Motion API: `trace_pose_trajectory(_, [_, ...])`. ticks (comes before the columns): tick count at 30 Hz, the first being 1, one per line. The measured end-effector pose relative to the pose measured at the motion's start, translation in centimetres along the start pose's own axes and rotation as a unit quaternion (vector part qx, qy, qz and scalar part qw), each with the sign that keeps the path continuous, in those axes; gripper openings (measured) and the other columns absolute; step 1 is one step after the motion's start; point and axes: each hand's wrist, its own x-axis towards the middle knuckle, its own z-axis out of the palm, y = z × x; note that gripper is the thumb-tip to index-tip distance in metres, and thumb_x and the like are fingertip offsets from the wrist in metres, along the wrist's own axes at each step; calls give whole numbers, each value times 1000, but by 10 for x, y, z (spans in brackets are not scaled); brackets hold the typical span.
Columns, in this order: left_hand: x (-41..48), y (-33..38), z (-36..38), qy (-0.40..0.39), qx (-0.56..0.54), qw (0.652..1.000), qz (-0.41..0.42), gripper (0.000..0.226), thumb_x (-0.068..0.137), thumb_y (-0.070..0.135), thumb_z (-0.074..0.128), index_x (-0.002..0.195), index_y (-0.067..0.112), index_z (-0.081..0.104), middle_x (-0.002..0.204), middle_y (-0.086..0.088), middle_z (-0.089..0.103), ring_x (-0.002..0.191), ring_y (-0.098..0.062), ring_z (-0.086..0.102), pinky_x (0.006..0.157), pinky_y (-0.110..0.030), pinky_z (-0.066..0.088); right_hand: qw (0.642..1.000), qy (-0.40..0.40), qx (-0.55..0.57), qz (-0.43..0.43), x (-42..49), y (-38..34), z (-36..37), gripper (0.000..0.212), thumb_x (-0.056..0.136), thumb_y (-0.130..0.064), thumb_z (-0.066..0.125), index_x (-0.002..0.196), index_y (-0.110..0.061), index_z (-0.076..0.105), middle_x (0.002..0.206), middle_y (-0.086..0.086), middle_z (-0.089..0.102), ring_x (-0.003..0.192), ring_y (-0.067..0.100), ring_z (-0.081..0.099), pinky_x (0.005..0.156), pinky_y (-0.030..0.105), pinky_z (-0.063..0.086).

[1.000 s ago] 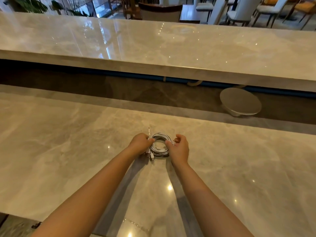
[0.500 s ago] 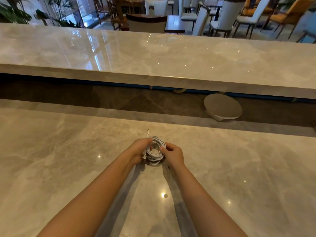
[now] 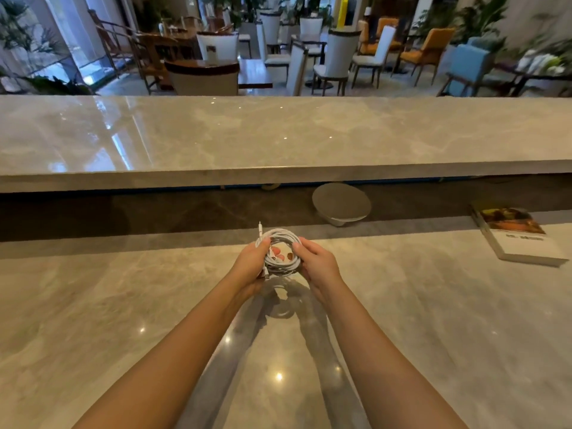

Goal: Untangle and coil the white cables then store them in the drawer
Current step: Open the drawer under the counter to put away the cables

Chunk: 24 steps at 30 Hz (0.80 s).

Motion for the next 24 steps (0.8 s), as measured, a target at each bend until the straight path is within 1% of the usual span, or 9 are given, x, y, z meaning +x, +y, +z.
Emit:
trace_pose_trajectory(2, [-9,1,17,-36,25,999,19,31,101,24,35,105,11,63,97,-10,70,92,-23,67,84,-36,54,1000,19,13,-9,-9,-7,-18,32,87,-8,61,120,-4,62,114,15,67,99,27,67,89,40,54])
trace_pose_trajectory(4, [-21,-3,35,-57,42,997,38,32,101,24,34,107,11,62,99,-10,70,92,-22,66,82,-34,53,999,34,23,-24,-21,-10,-37,30,87,-5,61,117,-3,63,112,16,68,98,27,67,88,39,55])
trace_pose_trajectory(8, [-44,-33,57,-61,92,993,44,34,101,31,33,113,10,57,109,-15,65,101,-29,62,95,-44,49,997,61,26,-32,-49,2,-73,35,86,-2,61,121,-1,60,116,15,66,102,28,65,93,42,52])
trace_pose_trajectory(10, [-58,-55,62,-56,105,992,32,35,100,33,33,114,9,55,109,-17,63,101,-31,61,97,-48,47,997,65,21,-28,-65,16,-89,36,85,-2,62,121,-1,59,117,17,65,104,28,64,95,43,51])
trace_pose_trajectory(13, [-77,-93,63,-54,123,990,42,39,97,35,35,110,4,55,103,-19,62,94,-32,59,92,-51,46,997,60,34,-25,-89,41,-110,37,84,1,62,121,2,58,117,22,64,103,29,62,98,44,48])
trace_pose_trajectory(15, [-100,-116,63,-36,123,991,39,33,99,32,35,102,5,54,95,-15,60,85,-28,57,80,-44,48,998,50,39,-14,-105,61,-122,38,84,0,63,121,2,58,117,23,63,105,31,62,100,45,47])
trace_pose_trajectory(17, [-124,-134,63,-17,119,992,35,28,101,28,34,98,6,52,87,-10,57,76,-21,54,73,-37,45,998,40,40,6,-122,82,-132,38,84,-1,63,122,1,58,117,21,64,109,31,61,100,44,47])
trace_pose_trajectory(21, [-157,-164,60,7,90,996,11,26,101,25,34,106,5,50,83,-4,54,75,-18,52,74,-34,45,998,28,41,32,-147,113,-142,38,85,-5,65,122,-1,58,120,19,63,112,29,60,100,42,47])
trace_pose_trajectory(24, [-171,-172,57,27,109,994,15,26,101,25,34,104,5,51,87,-7,56,80,-20,53,75,-34,44,999,-5,32,42,-160,124,-144,41,88,-15,62,127,-3,55,123,15,62,112,25,60,101,41,46])
